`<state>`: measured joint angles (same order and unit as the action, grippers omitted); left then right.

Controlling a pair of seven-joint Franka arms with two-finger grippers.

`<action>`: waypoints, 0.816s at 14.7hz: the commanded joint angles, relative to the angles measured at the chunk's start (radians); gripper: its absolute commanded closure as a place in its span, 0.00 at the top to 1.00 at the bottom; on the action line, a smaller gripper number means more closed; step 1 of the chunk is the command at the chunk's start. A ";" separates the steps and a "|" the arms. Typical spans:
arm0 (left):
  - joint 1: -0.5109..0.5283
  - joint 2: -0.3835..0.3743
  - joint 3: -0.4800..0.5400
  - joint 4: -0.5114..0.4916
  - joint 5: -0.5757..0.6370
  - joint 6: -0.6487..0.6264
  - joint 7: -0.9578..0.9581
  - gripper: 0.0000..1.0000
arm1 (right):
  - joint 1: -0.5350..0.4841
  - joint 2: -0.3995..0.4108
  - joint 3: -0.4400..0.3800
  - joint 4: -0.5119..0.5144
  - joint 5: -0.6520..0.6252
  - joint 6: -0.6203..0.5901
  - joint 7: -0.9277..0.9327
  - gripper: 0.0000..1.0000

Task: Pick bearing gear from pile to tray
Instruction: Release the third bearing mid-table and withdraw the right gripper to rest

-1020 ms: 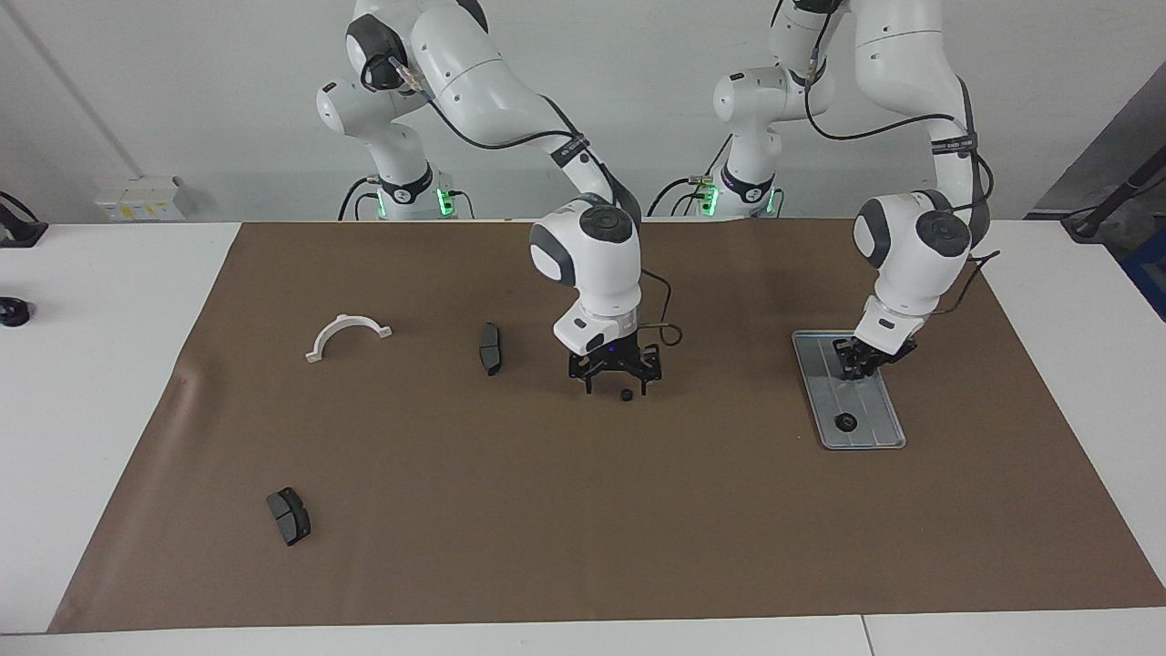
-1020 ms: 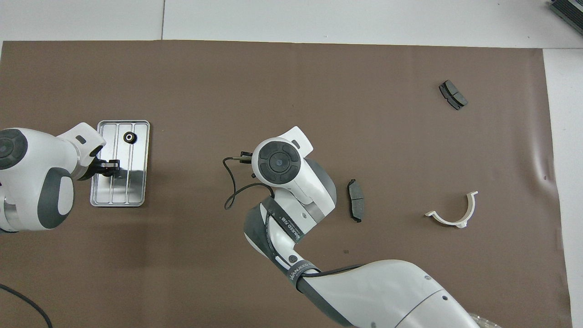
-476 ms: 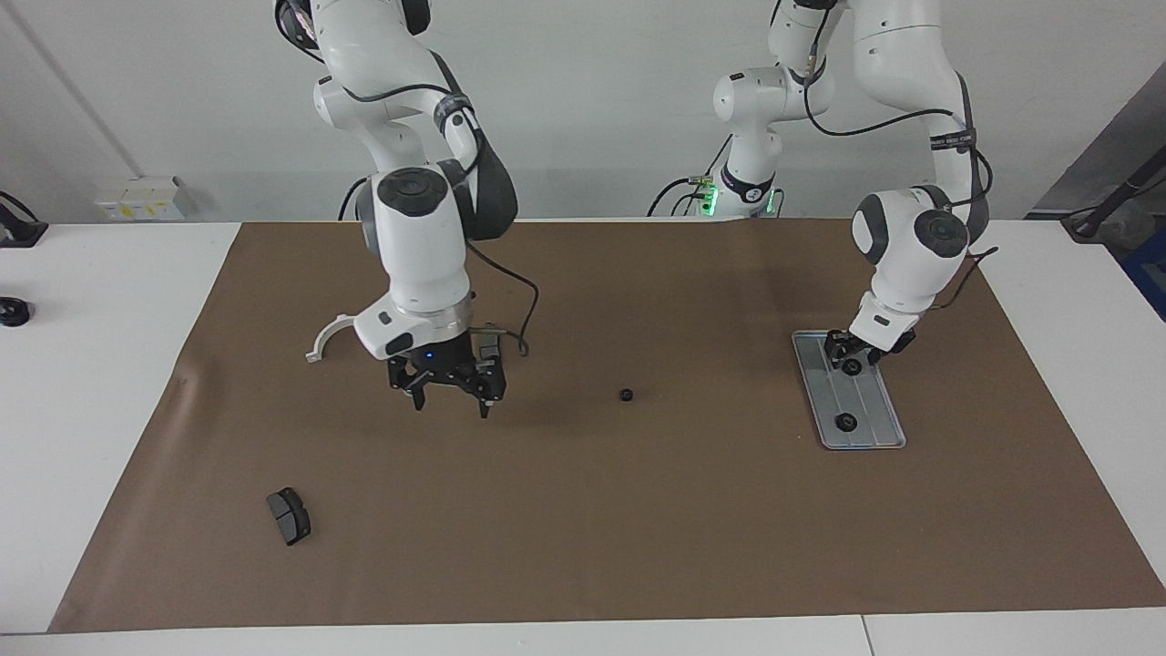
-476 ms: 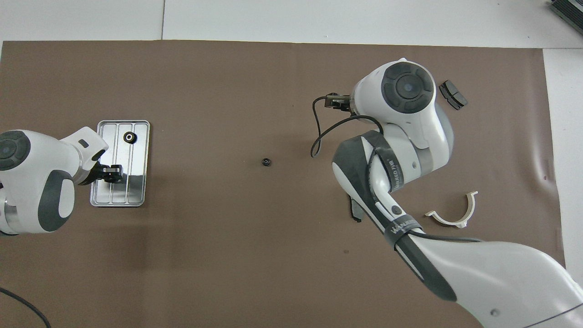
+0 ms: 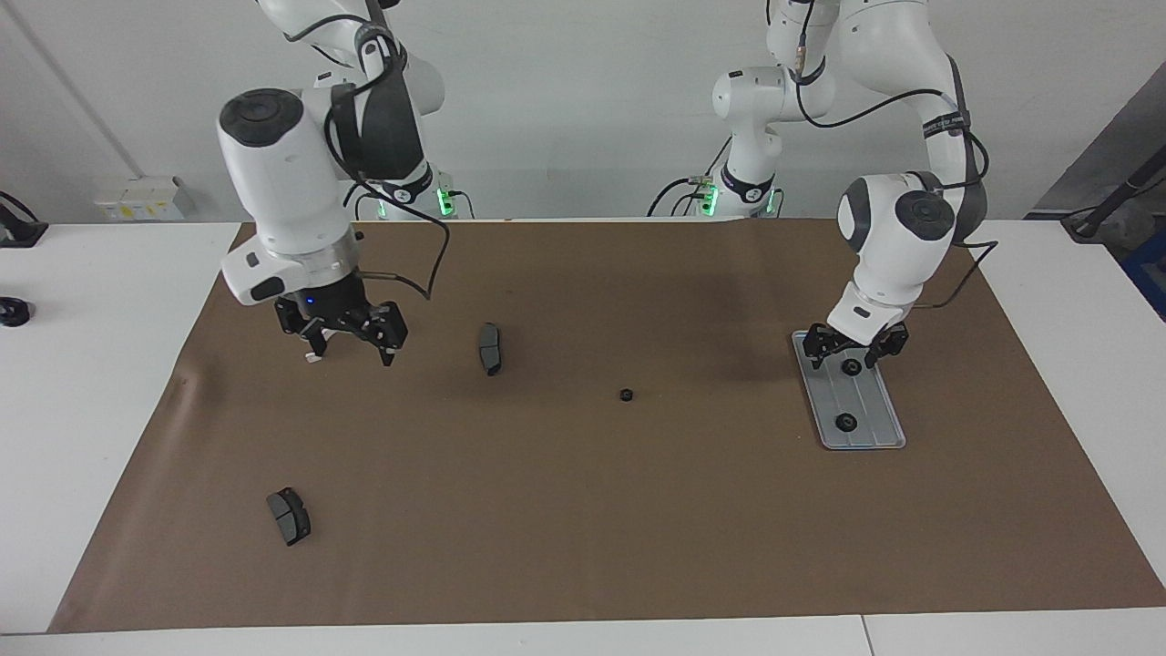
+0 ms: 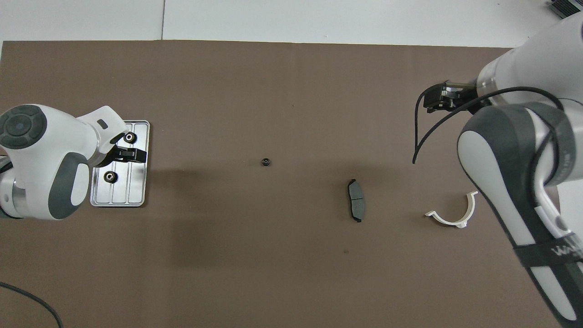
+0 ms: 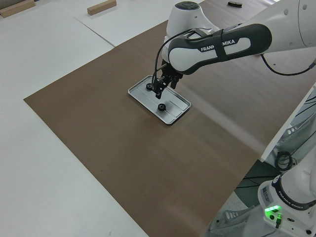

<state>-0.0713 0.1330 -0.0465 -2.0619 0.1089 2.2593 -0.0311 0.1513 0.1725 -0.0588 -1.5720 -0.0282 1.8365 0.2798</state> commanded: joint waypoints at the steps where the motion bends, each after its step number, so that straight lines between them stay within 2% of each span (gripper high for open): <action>1: -0.089 0.028 0.010 0.051 0.006 -0.023 -0.076 0.81 | -0.070 -0.083 0.017 -0.042 0.036 -0.071 -0.091 1.00; 3: -0.165 0.042 0.013 0.071 0.012 -0.018 -0.157 0.76 | -0.090 -0.129 0.014 -0.040 0.042 -0.130 -0.120 1.00; 6: -0.266 0.095 0.011 0.150 0.012 -0.029 -0.272 0.76 | -0.125 -0.180 0.014 -0.054 0.042 -0.233 -0.152 1.00; 9: -0.367 0.181 0.013 0.232 0.012 -0.032 -0.403 0.76 | -0.125 -0.211 0.008 -0.075 0.042 -0.253 -0.154 1.00; 12: -0.421 0.244 0.014 0.313 0.011 -0.047 -0.467 0.75 | -0.110 -0.212 0.011 -0.075 0.040 -0.253 -0.142 1.00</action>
<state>-0.4558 0.3131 -0.0509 -1.8450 0.1089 2.2578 -0.4559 0.0459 -0.0178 -0.0581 -1.6171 -0.0055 1.5795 0.1518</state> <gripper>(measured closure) 0.242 0.000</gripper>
